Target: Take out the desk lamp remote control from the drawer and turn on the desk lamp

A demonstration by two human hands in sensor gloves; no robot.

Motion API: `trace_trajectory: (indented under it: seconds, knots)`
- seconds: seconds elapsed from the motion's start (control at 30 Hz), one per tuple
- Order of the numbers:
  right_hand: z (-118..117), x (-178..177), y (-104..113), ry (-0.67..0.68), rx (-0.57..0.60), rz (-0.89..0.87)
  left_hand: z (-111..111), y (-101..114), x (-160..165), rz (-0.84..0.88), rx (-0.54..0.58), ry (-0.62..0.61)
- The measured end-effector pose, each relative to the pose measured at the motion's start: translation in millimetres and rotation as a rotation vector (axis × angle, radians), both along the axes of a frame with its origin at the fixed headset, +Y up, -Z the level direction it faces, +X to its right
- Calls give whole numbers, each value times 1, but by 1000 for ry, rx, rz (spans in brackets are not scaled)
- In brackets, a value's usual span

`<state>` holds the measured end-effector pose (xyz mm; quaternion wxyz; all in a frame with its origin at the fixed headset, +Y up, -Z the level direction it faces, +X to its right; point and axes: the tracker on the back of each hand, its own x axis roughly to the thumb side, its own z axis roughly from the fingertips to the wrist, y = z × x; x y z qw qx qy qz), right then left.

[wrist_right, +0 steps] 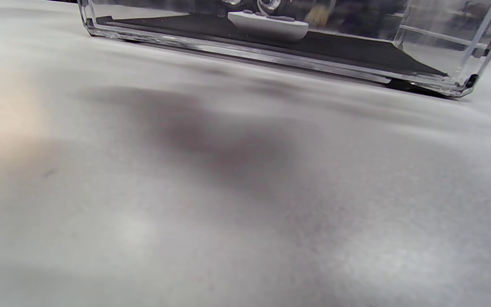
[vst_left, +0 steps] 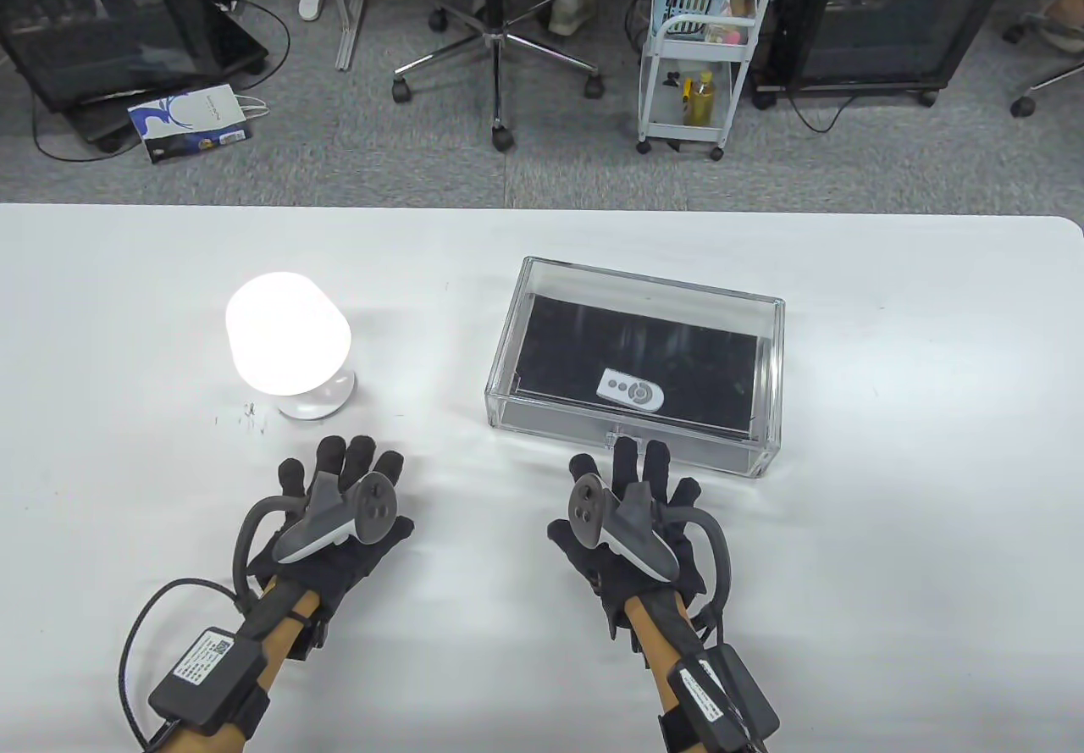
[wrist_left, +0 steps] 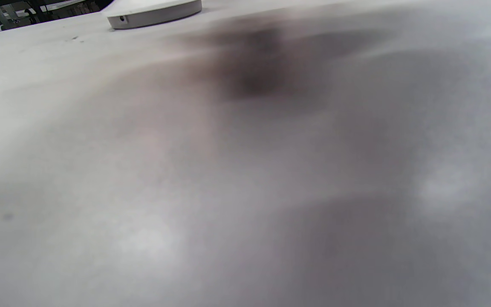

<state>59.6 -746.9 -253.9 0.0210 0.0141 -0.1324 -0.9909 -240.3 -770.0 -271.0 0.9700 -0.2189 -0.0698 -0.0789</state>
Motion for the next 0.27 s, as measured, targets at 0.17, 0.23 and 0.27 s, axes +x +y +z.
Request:
trace_trajectory:
  seconds: [0.17,0.23,0.27]
  knots:
    - [0,0,0,-2,-7,0,0,-1,0,-5,-3,0]
    - [0,0,-1,-3,-8,2,0,-1,0,-7,-3,0]
    - [0,0,0,-3,-7,2,0,-1,0,-7,-2,0]
